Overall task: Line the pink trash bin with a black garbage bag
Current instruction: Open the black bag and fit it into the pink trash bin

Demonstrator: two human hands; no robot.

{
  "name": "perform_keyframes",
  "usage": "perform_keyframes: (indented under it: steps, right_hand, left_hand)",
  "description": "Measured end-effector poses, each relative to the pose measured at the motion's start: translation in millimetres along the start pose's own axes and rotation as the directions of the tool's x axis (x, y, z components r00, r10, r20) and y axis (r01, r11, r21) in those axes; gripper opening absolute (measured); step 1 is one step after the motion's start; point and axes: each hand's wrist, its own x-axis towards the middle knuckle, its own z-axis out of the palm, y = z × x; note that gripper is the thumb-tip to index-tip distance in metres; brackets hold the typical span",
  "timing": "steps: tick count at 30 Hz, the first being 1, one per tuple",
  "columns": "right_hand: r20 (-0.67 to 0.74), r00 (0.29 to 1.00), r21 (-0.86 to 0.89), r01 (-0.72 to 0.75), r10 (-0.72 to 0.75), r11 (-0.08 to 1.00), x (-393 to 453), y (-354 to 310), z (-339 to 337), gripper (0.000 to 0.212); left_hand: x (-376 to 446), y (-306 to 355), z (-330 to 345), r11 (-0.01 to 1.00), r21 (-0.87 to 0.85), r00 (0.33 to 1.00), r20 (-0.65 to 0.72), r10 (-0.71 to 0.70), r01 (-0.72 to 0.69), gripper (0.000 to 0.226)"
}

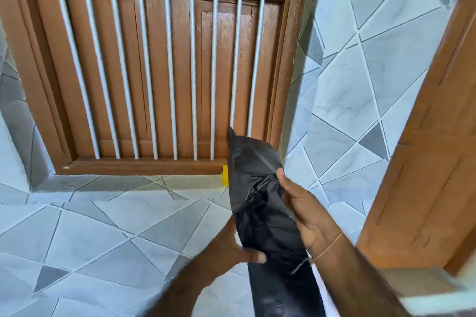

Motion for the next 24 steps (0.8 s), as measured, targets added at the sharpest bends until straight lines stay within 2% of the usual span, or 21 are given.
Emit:
perform_keyframes:
  steps: [2,4,6,8,10,12,13,14,15,17,19,21,24]
  right_hand:
    - [0.027,0.999,0.021,0.019,-0.019,1.0,-14.2,-5.8,-10.3,0.046]
    - [0.013,0.997,0.028,0.071,-0.071,0.997,-31.1,-16.1,-29.9,0.047]
    - [-0.064,0.989,0.027,0.137,-0.135,0.99,-48.4,-31.2,-57.8,0.044]
    - [-0.199,0.962,-0.123,0.167,-0.189,0.978,-63.5,-41.3,-89.5,0.036]
    - [-0.372,0.872,-0.399,0.161,-0.32,0.903,-79.5,-37.5,-118.0,0.024]
    - [-0.487,0.673,-0.648,0.148,-0.556,0.747,-98.4,-17.9,-133.1,0.019]
    - [-0.481,0.587,-0.719,0.162,-0.651,0.676,-114.6,-5.3,-131.1,0.017]
    - [-0.446,0.541,-0.763,0.186,-0.713,0.619,-129.6,6.3,-126.2,0.017]
    - [-0.42,0.527,-0.784,0.199,-0.739,0.588,-145.9,19.6,-118.5,0.02]
    - [-0.417,0.543,-0.772,0.211,-0.729,0.599,-171.2,43.3,-106.1,0.029]
    - [-0.384,0.594,-0.785,0.193,-0.707,0.589,-192.1,65.0,-98.7,0.03]
    - [-0.275,0.685,-0.839,0.173,-0.675,0.517,-210.4,81.5,-95.1,0.033]
    - [-0.016,0.837,-0.896,0.23,-0.547,0.379,-230.8,98.9,-87.2,0.065]
  left_hand:
    - [-3.5,6.6,21.6,0.998,-0.064,0.997,-0.072,0.024,-0.029,0.055]
    - [-13.1,13.2,47.0,0.99,-0.138,0.987,-0.158,-0.014,-0.008,0.023]
    - [-24.9,16.1,72.7,0.969,-0.245,0.98,-0.186,-0.071,0.023,0.014]
    - [-37.4,16.5,93.2,0.955,-0.286,0.952,-0.261,-0.158,0.08,0.01]
    - [-46.7,18.3,111.2,0.96,-0.245,0.897,-0.381,-0.226,0.138,0.006]
    - [-58.1,22.6,127.0,0.965,-0.183,0.838,-0.483,-0.254,0.187,0.005]
    - [-66.6,25.7,134.4,0.967,-0.155,0.81,-0.528,-0.254,0.202,0.007]
    - [-71.3,29.3,140.3,0.969,-0.127,0.785,-0.568,-0.248,0.214,0.012]
    - [-78.9,32.9,145.5,0.969,-0.106,0.759,-0.606,-0.24,0.222,0.016]
    - [-89.0,39.8,152.6,0.966,-0.102,0.71,-0.66,-0.245,0.239,0.021]
    - [-98.6,43.0,158.1,0.962,-0.111,0.672,-0.696,-0.254,0.249,0.028]
    - [-110.6,48.6,165.8,0.96,-0.138,0.648,-0.714,-0.266,0.243,0.036]
    - [-126.6,50.3,173.3,0.952,-0.237,0.645,-0.7,-0.307,0.196,0.039]
